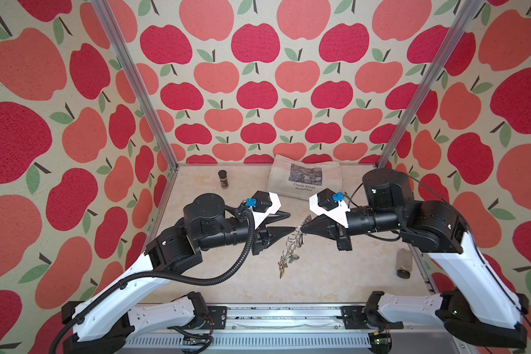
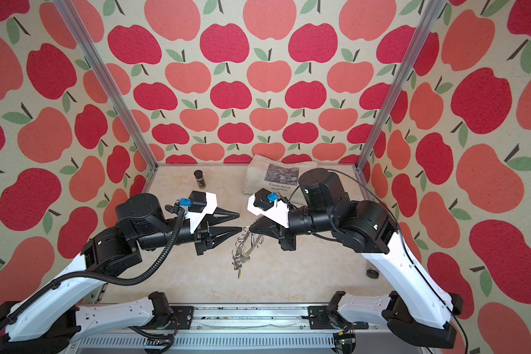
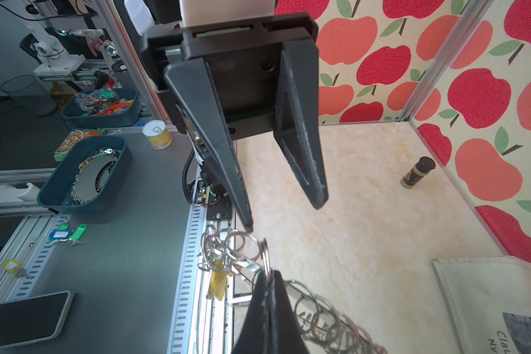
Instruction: Put the keys on the keyring
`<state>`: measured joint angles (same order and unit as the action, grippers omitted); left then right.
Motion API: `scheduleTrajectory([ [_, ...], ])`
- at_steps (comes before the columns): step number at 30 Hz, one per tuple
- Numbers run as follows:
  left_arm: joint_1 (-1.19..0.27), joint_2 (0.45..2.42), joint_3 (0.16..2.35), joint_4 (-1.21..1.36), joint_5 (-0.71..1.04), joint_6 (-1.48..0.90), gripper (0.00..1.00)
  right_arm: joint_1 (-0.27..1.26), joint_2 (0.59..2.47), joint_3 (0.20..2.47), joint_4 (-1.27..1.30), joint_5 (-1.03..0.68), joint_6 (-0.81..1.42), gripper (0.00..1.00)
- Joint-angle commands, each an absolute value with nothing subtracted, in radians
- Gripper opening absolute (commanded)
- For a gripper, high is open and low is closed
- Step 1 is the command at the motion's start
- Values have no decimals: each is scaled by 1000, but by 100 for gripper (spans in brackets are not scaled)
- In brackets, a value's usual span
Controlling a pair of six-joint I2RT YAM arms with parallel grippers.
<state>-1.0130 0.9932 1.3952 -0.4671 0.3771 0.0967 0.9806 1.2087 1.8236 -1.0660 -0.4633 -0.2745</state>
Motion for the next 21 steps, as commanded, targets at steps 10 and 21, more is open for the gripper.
scheduleTrajectory([
  [10, -1042, 1050, 1495, -555, 425, 130, 32, 989, 1227, 1882, -1099, -459, -318, 0],
  [21, -1055, 1064, 1496, -545, 409, 133, 14, 992, 1217, 1865, -1062, -463, -312, 0],
])
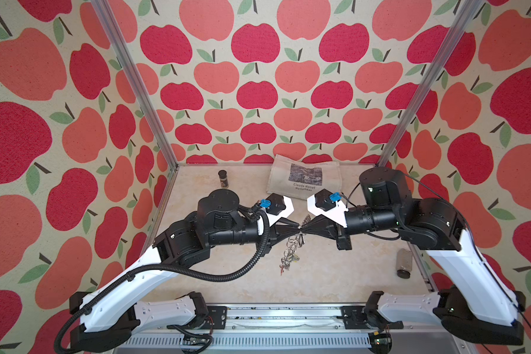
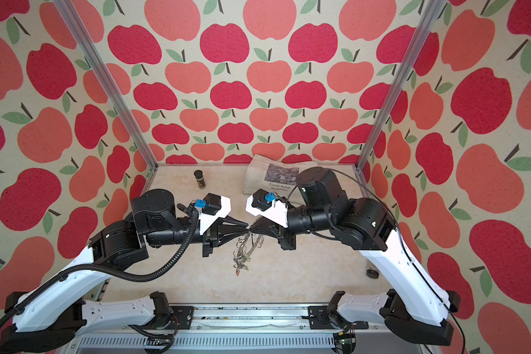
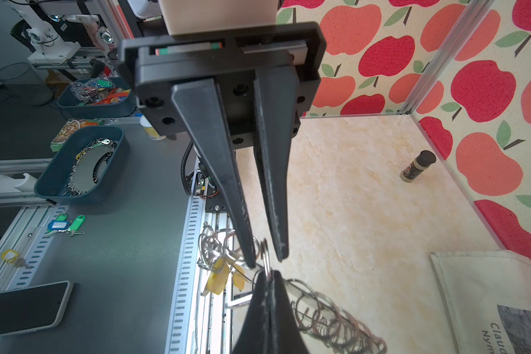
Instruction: Put the keys on the keyring
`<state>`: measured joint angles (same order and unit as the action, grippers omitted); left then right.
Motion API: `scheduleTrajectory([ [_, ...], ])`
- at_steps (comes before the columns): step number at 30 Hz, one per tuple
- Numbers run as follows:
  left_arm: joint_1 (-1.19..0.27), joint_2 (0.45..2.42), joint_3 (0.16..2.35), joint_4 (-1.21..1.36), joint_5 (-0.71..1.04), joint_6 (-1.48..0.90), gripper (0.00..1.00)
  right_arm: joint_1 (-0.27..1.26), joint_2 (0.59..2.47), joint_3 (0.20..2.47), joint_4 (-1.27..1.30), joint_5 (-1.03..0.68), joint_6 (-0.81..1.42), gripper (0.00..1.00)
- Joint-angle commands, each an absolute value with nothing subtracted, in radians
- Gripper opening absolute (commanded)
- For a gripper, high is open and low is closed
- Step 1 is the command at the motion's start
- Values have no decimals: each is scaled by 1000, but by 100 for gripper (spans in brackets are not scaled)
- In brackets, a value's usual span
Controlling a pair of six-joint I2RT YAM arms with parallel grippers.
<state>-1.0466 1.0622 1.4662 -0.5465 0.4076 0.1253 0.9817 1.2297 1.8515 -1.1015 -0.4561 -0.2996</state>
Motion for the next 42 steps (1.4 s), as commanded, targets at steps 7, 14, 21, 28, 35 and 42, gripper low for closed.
scheduleTrajectory([
  [7, -1061, 1067, 1493, -529, 408, 131, 10, 995, 1219, 1862, -1056, -467, -311, 0],
  [14, -1065, 1066, 1487, -517, 403, 129, 0, 1000, 1223, 1862, -1051, -466, -308, 0],
  [21, -1066, 1020, 1426, -431, 377, 114, 0, 1004, 1213, 1849, -1029, -459, -299, 0],
  [28, -1066, 978, 1388, -369, 351, 117, 0, 1005, 1185, 1831, -994, -449, -284, 22],
  [35, -1063, 906, 1318, -232, 357, 123, 0, 1003, 1117, 1787, -928, -412, -245, 32],
  [42, -1062, 882, 1275, -99, 390, 126, 0, 1003, 1078, 1679, -766, -487, -137, 28],
])
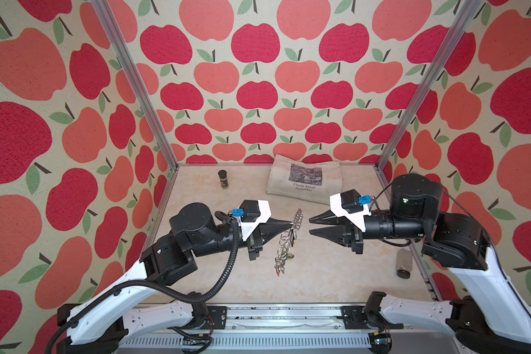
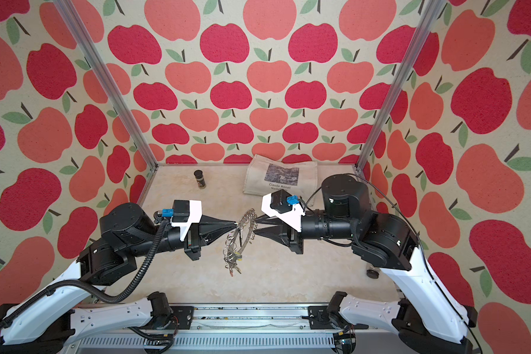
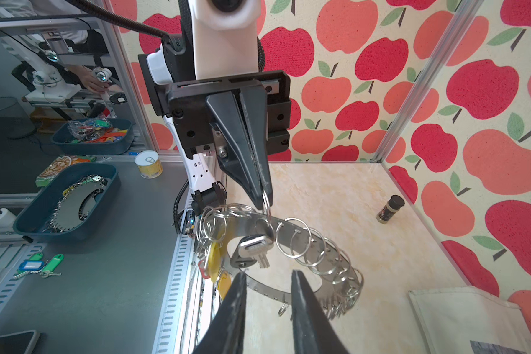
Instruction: Put the keys on the keyring
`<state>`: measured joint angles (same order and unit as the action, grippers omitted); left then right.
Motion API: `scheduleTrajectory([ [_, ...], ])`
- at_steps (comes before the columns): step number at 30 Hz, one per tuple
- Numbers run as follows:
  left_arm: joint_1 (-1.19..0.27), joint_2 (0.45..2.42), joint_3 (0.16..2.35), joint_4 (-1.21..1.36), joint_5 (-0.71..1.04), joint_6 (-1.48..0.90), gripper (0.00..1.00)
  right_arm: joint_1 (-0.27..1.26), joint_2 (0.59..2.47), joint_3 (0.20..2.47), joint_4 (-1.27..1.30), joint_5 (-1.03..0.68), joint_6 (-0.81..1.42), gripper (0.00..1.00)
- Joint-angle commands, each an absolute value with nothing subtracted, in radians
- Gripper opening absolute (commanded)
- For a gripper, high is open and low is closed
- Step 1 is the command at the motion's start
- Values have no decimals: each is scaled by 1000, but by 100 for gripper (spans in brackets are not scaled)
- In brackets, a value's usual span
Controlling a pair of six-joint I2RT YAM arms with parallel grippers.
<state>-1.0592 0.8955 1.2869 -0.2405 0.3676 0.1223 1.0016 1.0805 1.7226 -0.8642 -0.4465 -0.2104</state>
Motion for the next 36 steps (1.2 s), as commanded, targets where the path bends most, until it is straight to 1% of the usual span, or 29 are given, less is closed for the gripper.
scheduleTrajectory([
  [1, -1062, 882, 1272, -83, 393, 126, 0, 1003, 1074, 1662, -741, -496, -122, 28],
  [4, -1061, 886, 1267, -57, 398, 129, 0, 1002, 1065, 1616, -664, -519, -68, 28],
  [10, -1061, 884, 1259, -40, 393, 139, 0, 1002, 1035, 1550, -584, -526, 4, 35],
  [16, -1061, 885, 1259, -40, 385, 149, 0, 1003, 1030, 1522, -566, -539, 40, 40],
  [21, -1062, 887, 1264, -43, 380, 157, 0, 1003, 1029, 1517, -560, -555, 51, 43],
  [28, -1061, 889, 1267, -33, 378, 160, 0, 1005, 1032, 1495, -544, -553, 59, 43],
  [32, -1060, 894, 1273, -28, 381, 160, 0, 1005, 1043, 1479, -515, -564, 69, 41],
  [34, -1061, 896, 1276, -31, 378, 161, 0, 1006, 1048, 1474, -500, -571, 74, 39],
  [36, -1061, 896, 1278, -33, 377, 161, 0, 1007, 1045, 1470, -497, -559, 72, 33],
])
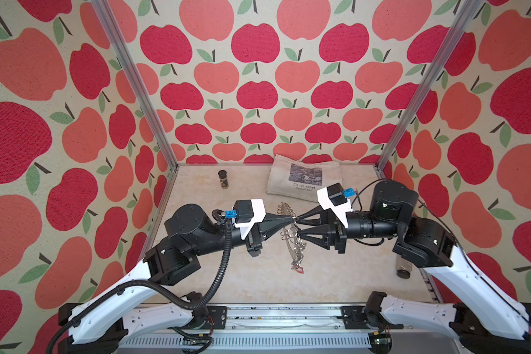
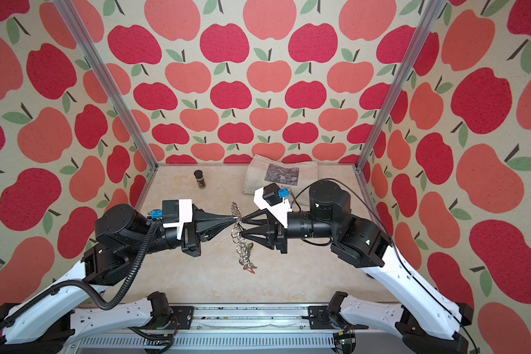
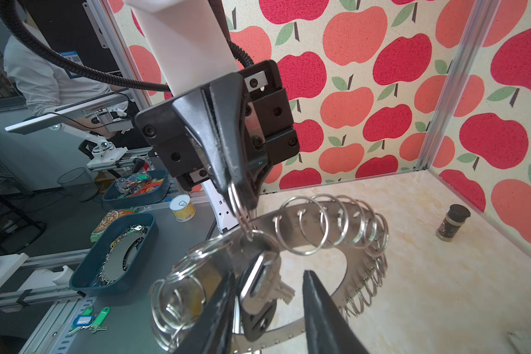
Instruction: Put the keys on the keyring
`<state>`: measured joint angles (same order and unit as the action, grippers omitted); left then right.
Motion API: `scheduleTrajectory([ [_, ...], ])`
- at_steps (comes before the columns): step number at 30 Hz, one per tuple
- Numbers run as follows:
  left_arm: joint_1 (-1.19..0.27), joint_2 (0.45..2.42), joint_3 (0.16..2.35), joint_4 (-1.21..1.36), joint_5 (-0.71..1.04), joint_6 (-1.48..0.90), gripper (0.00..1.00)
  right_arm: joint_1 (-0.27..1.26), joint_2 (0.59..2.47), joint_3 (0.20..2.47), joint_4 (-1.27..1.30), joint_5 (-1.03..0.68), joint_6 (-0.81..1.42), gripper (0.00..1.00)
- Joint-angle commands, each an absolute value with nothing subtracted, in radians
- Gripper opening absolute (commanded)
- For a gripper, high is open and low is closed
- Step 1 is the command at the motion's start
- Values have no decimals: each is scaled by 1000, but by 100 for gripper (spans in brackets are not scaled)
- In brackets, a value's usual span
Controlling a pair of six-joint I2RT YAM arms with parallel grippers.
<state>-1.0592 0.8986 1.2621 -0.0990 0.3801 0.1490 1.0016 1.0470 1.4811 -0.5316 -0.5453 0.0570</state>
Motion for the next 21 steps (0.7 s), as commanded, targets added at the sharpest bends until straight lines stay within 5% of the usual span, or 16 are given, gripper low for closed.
scheduleTrajectory([
  [1, -1060, 895, 1278, -34, 377, 161, 0, 1007, 1043, 1468, -498, -554, 68, 30],
  [11, -1060, 884, 1272, -34, 360, 172, 0, 1012, 1048, 1497, -547, -543, 39, 0],
  [21, -1060, 876, 1259, -48, 343, 173, 0, 1025, 1062, 1607, -712, -473, -53, 0],
])
